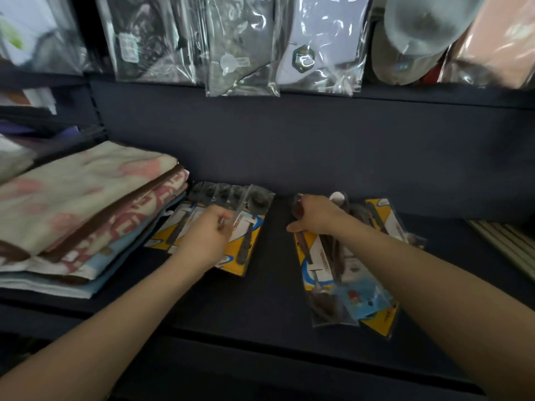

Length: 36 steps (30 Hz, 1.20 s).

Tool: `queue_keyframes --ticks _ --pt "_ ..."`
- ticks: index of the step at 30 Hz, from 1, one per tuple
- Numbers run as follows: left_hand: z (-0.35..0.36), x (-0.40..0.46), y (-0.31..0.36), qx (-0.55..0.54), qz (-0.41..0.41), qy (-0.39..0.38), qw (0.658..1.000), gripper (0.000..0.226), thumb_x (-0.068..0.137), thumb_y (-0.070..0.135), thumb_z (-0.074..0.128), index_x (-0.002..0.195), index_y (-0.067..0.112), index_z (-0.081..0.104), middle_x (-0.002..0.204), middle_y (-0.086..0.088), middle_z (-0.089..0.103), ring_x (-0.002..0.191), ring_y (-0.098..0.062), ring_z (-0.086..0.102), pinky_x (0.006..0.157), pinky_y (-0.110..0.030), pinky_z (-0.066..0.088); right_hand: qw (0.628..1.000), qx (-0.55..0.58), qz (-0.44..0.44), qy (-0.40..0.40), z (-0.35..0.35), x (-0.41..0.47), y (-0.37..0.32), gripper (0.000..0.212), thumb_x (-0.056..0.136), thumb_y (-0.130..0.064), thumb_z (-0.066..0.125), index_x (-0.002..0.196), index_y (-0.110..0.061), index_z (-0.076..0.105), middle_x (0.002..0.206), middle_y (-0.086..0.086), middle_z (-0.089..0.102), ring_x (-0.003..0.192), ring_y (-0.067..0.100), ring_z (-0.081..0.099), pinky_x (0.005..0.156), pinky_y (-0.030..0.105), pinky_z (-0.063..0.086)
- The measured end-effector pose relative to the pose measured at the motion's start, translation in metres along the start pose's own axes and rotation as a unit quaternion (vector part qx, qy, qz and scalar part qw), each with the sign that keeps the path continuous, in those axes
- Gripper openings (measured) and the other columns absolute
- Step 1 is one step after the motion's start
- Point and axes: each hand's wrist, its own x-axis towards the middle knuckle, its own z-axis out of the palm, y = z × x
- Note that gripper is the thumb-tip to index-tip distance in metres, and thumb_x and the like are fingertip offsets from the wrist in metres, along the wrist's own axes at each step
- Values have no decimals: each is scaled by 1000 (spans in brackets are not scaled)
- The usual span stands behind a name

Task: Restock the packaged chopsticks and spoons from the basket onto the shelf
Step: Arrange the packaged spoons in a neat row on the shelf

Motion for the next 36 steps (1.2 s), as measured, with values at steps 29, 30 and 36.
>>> queue_keyframes --ticks 29,30,36 --pt "-1 1 18 -229 -15 -103 968 15 88 24 59 74 21 63 78 -6 66 66 -19 59 65 -32 47 769 634 72 37 -5 5 -27 8 92 -18 57 88 -11 56 81 4 63 69 14 57 42 15 43" --pt "-1 1 17 -238 -26 -114 964 18 88 25 59 71 20 62 72 -4 67 62 -18 59 64 -32 47 777 626 61 41 -7 4 -26 6 92 -16 56 90 -10 56 79 5 61 64 12 54 39 14 41" --pt "-2 1 4 -253 -55 -80 963 26 89 32 55 72 13 61 77 -11 62 73 -23 58 69 -33 43 827 549 100 71 -7 -3 -5 9 96 -12 47 100 -9 54 70 2 57 45 5 57 40 15 39"
